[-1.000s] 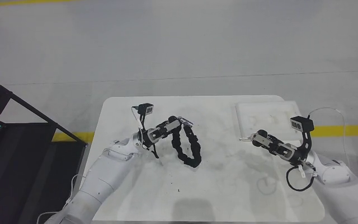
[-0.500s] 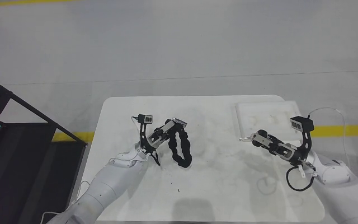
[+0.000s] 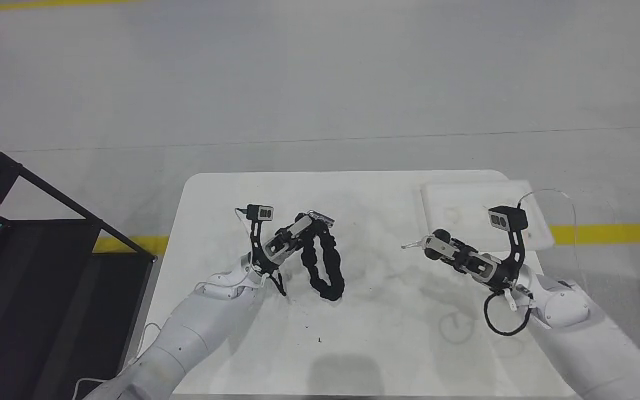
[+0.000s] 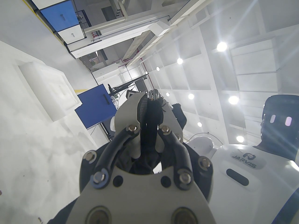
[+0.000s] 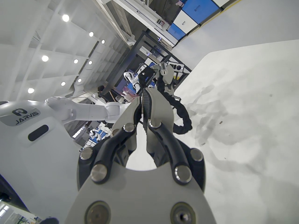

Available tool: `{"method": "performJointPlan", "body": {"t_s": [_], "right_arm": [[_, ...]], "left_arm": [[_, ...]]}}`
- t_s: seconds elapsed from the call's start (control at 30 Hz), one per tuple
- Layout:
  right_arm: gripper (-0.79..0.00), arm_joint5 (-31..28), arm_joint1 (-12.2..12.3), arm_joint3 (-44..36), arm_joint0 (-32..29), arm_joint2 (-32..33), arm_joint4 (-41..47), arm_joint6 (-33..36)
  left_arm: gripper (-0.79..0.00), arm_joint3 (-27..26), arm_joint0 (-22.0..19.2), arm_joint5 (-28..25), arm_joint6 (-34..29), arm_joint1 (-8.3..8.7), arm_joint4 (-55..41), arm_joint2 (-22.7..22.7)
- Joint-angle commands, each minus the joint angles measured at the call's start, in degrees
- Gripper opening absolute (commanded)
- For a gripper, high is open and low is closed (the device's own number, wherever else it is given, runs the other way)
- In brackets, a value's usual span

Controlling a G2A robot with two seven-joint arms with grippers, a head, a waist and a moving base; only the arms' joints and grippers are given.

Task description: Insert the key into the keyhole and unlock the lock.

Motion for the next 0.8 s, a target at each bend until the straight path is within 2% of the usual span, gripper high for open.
{"method": "performJointPlan", "body": {"t_s": [0.0,0.13,0.27,0.33,0.43,0.6,0.77], "right_arm": [[-0.785,0.47,-0.94,1.74,2.37,-2.30,1.12,-1.03],[-0.785,2.14,-2.98,5.98,6.64,-6.48,1.49,-3.76],[-0.785,2.14,-2.98,5.98,6.64,-6.48,1.49,-3.76],[-0.785,2.14,-2.98,5.98,6.64,-6.48,1.49,-3.76],[-0.785,2.14,-2.98,5.98,6.64,-6.48,1.49,-3.76],[-0.785,2.14,-2.98,5.98,6.64,-6.48,1.49,-3.76],[-0.785,2.66,-3.02,5.67,6.50,-6.45,1.27,-4.22]], "left_arm": [[-0.785,-0.04,0.00,0.00,0.00,0.01,0.08,-0.04],[-0.785,-0.04,0.00,0.00,0.00,0.01,0.08,-0.04],[-0.785,-0.42,0.25,0.45,0.49,0.00,0.31,-0.16],[-0.785,-2.93,1.66,0.48,1.17,0.02,-0.24,-0.85],[-0.785,-5.46,5.04,2.23,1.39,-0.15,-7.12,-1.83],[-0.785,-3.99,7.31,4.48,-2.56,-1.01,-13.30,-2.23],[-0.785,-1.16,7.39,5.26,-4.25,-2.48,-13.85,-1.36]]}}
